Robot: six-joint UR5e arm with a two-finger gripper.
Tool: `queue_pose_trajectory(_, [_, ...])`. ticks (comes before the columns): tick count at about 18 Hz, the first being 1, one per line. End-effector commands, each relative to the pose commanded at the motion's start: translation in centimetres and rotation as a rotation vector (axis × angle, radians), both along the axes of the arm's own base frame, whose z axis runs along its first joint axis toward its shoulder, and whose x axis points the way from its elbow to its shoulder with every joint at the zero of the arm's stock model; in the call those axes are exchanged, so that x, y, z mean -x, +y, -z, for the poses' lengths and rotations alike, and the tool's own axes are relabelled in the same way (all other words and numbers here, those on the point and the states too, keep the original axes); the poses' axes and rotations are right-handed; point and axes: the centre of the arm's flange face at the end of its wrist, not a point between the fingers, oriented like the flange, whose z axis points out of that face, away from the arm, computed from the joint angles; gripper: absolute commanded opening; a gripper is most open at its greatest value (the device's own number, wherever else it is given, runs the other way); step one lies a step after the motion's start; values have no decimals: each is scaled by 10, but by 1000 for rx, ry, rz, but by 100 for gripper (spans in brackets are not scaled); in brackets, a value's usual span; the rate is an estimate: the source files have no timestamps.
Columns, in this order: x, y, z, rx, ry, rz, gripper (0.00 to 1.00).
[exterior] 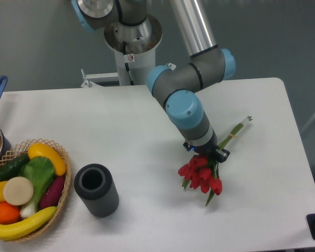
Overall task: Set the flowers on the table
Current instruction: 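Lower the held tulips down onto the table surface, then open the gripper to release the tulip stems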
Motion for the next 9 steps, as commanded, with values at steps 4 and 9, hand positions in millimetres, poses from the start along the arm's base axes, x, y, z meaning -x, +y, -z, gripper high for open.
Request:
queue_pose_trajectory(4, [3, 2, -3, -6, 8, 1, 84])
queue_pose_trajectory(9, [-3, -2, -33, -39, 39, 0, 100])
